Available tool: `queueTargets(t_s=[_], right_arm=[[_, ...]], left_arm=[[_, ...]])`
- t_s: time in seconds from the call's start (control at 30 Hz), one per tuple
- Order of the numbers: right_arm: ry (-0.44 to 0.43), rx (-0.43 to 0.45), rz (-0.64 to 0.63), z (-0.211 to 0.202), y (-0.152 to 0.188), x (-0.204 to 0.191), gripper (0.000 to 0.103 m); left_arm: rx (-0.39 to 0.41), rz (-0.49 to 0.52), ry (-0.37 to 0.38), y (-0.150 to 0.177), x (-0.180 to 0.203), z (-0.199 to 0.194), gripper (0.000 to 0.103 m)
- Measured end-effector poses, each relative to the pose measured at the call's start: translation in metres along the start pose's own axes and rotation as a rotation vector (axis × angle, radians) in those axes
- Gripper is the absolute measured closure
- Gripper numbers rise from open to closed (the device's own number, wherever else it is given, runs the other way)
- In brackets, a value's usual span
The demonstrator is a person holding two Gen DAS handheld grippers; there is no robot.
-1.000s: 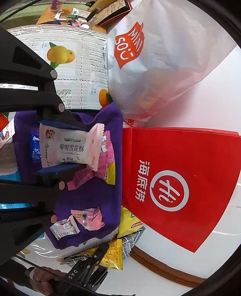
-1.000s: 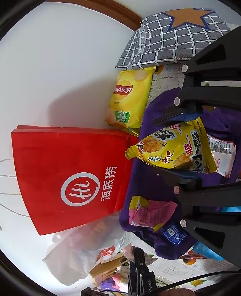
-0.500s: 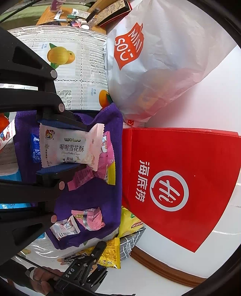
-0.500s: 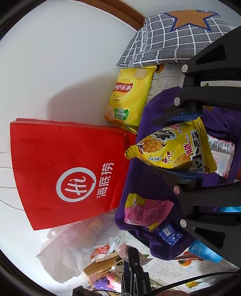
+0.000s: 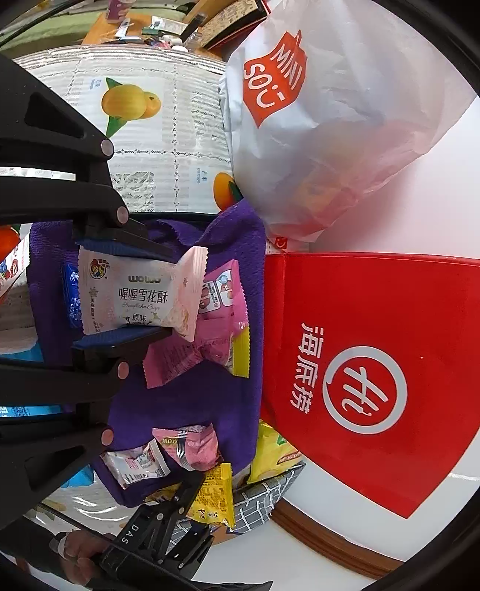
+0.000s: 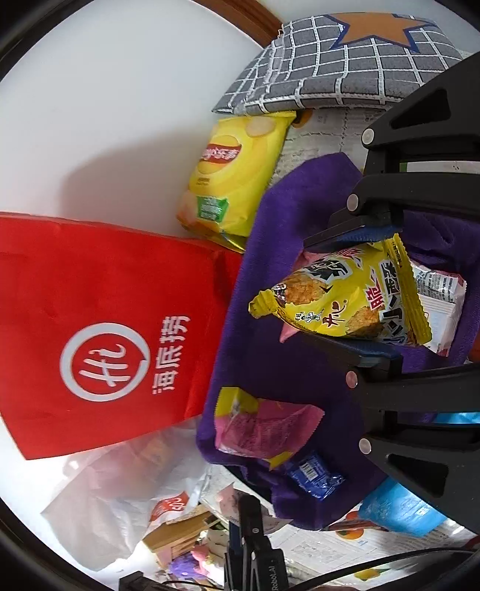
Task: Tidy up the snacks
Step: 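Lower the yellow bag onto the towel and open the right tool while the left tool holds the pink-white packet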
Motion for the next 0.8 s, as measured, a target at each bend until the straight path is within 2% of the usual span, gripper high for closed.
queueTargets(t_s=[0.3,0.8], right_arm=[[0.04,-0.066,-0.038,0.016,0.011,-0.003,0.06],[0.03,-0.036,-0.054,0.003,0.006,-0.012,0.059]], left_arm=[[-0.019,0.012,-0.002,0.003,0.002,0.004,0.071],[-0.037,0.033,-0.007,0.005,0.006,0.008,0.071]])
Point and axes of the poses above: each gripper's, at about its wrist camera, not at the fingertips, and z roughly the way its jaws point, x to its right, y to its underside, the point moved 8 cm from there along z, roughly the way its jaws point, and after that the axes turned 11 degrees about z, right-handed, at the moved point
